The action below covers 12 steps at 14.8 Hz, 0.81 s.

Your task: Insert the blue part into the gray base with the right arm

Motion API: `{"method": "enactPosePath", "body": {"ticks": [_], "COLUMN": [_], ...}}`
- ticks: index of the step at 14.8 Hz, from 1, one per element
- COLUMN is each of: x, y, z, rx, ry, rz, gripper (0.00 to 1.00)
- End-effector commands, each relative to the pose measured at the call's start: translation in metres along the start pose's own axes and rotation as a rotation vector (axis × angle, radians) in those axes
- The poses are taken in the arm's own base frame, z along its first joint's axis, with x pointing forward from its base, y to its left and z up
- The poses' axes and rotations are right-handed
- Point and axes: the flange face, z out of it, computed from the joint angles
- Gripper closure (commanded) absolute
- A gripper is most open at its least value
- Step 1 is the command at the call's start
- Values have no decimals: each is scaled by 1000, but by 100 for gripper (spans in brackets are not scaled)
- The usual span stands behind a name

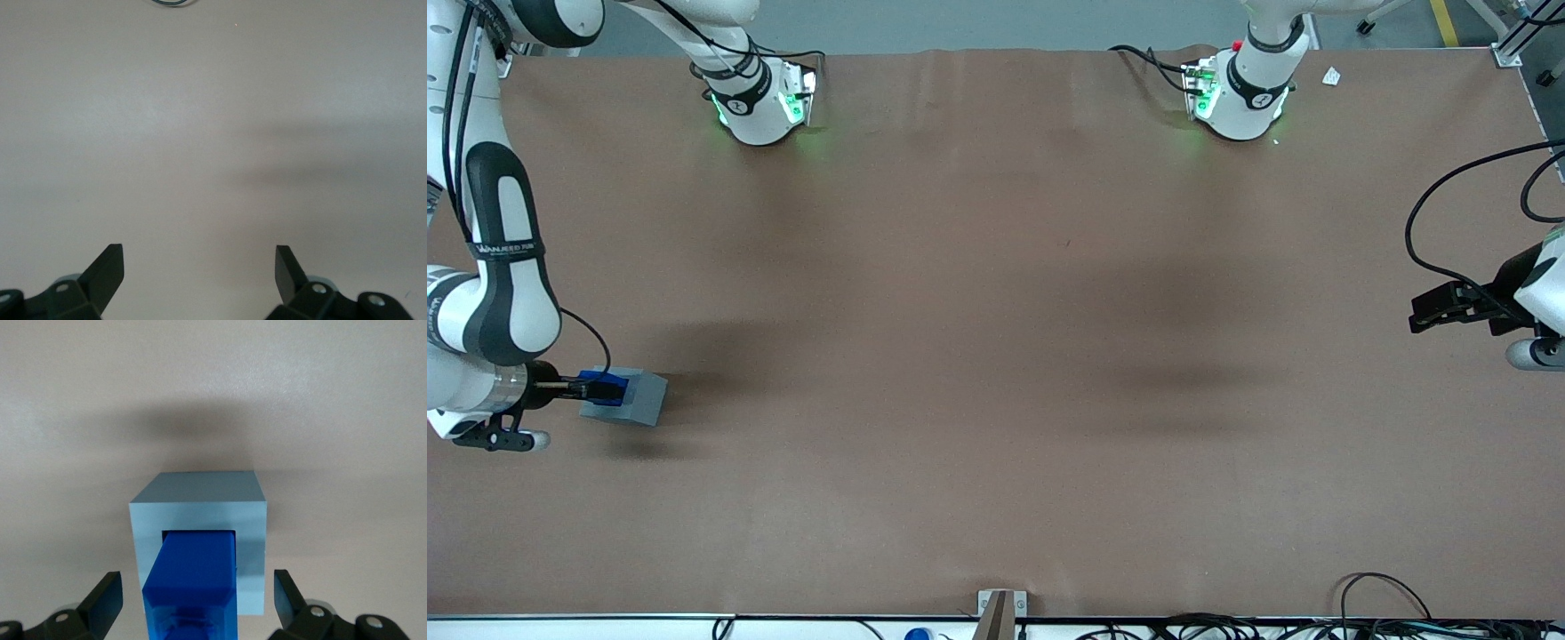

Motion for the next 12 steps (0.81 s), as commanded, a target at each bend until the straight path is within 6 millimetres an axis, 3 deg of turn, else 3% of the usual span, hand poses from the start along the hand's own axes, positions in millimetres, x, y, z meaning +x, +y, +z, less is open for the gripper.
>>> {"method": "enactPosePath", "body": {"ticks": [1, 6, 12], "x": [-9, -23, -86], "y": [-3, -9, -37], "z": [-25, -72, -170], "rx": [22, 23, 23], "ry": [6, 26, 82], "rz": [-3, -9, -32], "gripper": [0, 0, 0]}}
